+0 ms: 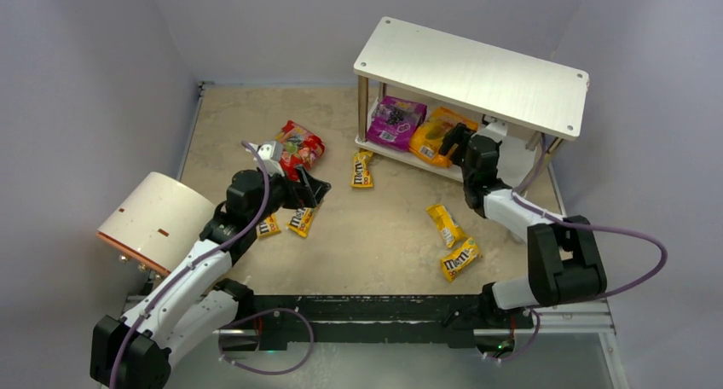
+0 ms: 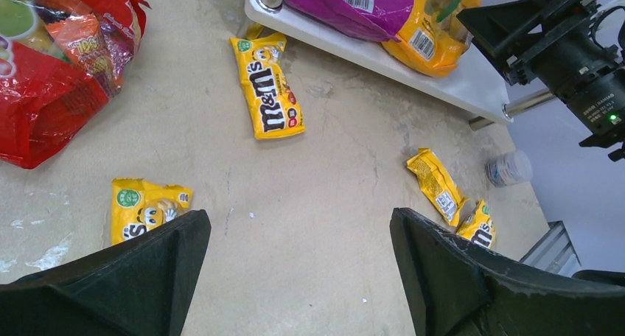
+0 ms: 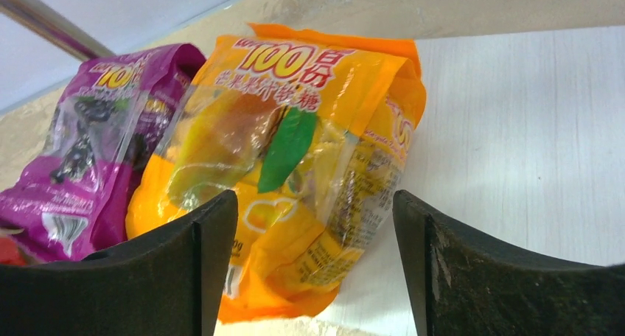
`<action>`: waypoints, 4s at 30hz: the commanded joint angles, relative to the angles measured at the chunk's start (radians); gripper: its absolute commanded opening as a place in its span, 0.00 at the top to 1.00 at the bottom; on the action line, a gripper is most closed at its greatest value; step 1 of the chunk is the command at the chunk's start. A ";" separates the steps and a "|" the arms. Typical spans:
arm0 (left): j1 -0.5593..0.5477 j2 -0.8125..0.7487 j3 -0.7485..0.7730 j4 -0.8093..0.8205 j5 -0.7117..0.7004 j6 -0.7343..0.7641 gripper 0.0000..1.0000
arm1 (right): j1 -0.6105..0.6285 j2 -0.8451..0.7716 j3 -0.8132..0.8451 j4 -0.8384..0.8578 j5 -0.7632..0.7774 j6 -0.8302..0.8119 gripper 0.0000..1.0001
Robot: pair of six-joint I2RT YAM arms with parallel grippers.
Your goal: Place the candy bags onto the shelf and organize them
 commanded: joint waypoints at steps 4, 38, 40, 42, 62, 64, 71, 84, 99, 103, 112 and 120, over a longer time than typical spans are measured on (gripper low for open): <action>-0.001 0.000 -0.009 0.050 0.015 -0.002 0.01 | 0.004 -0.125 -0.056 -0.051 -0.153 0.014 0.20; 0.002 0.125 0.070 -0.055 -0.134 -0.044 0.00 | -0.002 -0.064 -0.031 -0.143 -0.273 -0.142 0.95; 0.006 0.159 0.114 -0.101 -0.210 -0.057 0.00 | -0.002 -0.067 -0.012 -0.191 -0.331 -0.177 0.96; 0.017 0.188 0.144 -0.132 -0.285 -0.084 0.00 | -0.002 -0.075 -0.002 -0.221 -0.348 -0.203 0.96; 0.398 0.884 0.773 -0.127 -0.113 0.213 0.00 | -0.002 -0.375 -0.092 -0.375 -0.294 -0.104 0.01; 0.414 0.973 0.837 -0.146 -0.023 0.242 0.00 | -0.001 -0.437 -0.142 -0.369 -0.362 -0.066 0.01; 0.462 1.161 0.940 -0.155 0.296 0.401 0.00 | 0.000 -0.590 -0.208 -0.409 -0.565 -0.030 0.01; 0.464 1.166 0.778 -0.108 0.435 0.384 0.25 | 0.000 -0.644 -0.202 -0.423 -0.597 0.006 0.03; 0.465 0.885 0.580 -0.080 0.483 0.346 0.12 | 0.000 -0.650 -0.219 -0.392 -0.657 0.037 0.03; 0.465 0.894 0.557 -0.105 0.417 0.400 0.04 | 0.000 -0.649 -0.220 -0.390 -0.672 0.037 0.03; 0.467 1.054 0.644 -0.181 0.575 0.551 0.00 | 0.000 -0.618 -0.214 -0.378 -0.702 0.026 0.03; 0.467 1.105 0.655 -0.186 0.596 0.523 0.32 | 0.000 -0.619 -0.216 -0.378 -0.693 0.021 0.03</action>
